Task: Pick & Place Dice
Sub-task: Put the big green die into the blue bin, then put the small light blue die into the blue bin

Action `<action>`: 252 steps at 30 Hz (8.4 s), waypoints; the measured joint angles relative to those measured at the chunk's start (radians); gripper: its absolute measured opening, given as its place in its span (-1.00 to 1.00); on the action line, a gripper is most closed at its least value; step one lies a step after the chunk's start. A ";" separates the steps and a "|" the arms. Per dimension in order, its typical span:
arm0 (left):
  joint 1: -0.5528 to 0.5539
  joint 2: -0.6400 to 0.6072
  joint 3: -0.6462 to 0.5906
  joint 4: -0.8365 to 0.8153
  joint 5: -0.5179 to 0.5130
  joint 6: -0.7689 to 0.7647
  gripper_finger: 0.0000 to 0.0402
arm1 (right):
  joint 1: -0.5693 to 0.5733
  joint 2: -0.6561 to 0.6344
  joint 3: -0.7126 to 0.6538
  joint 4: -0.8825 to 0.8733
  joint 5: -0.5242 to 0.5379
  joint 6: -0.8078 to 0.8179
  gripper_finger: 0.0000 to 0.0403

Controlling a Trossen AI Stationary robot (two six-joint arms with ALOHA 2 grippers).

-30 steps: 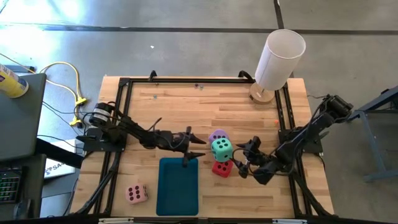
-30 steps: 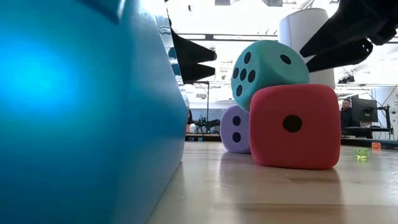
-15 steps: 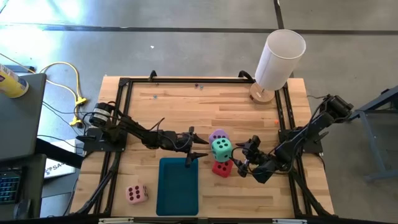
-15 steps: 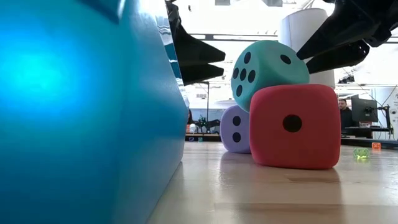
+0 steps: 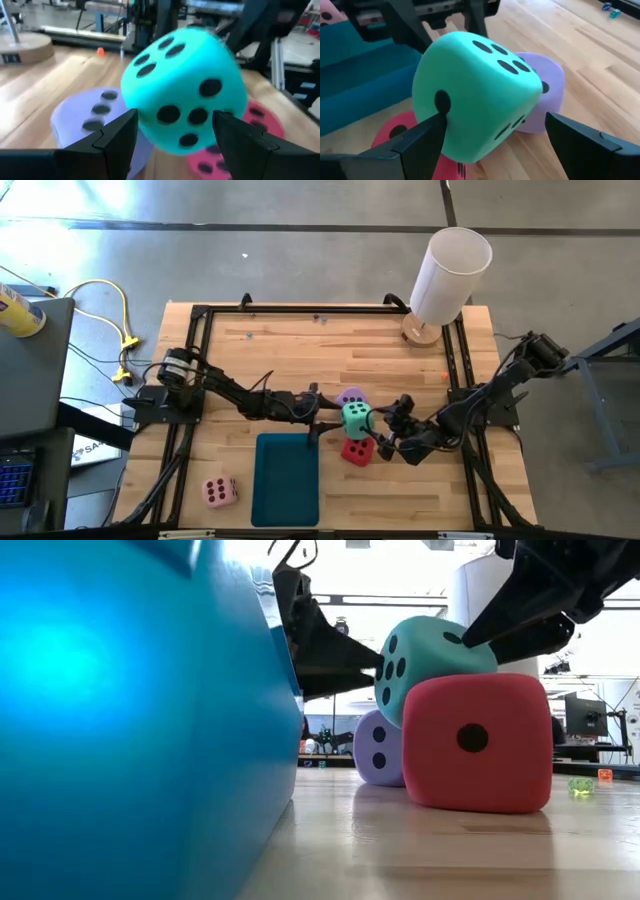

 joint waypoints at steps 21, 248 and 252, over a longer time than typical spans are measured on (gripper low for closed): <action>0.003 0.011 0.018 -0.002 0.005 0.007 0.22 | -0.038 0.000 -0.001 0.109 -0.047 -0.124 0.65; -0.838 -0.354 0.026 0.044 -1.271 0.488 0.22 | 0.359 0.271 0.315 -1.183 -0.493 1.238 -0.19; -0.838 -0.354 0.026 0.044 -1.271 0.485 0.22 | 0.358 0.271 0.315 -1.133 -0.436 1.236 -0.23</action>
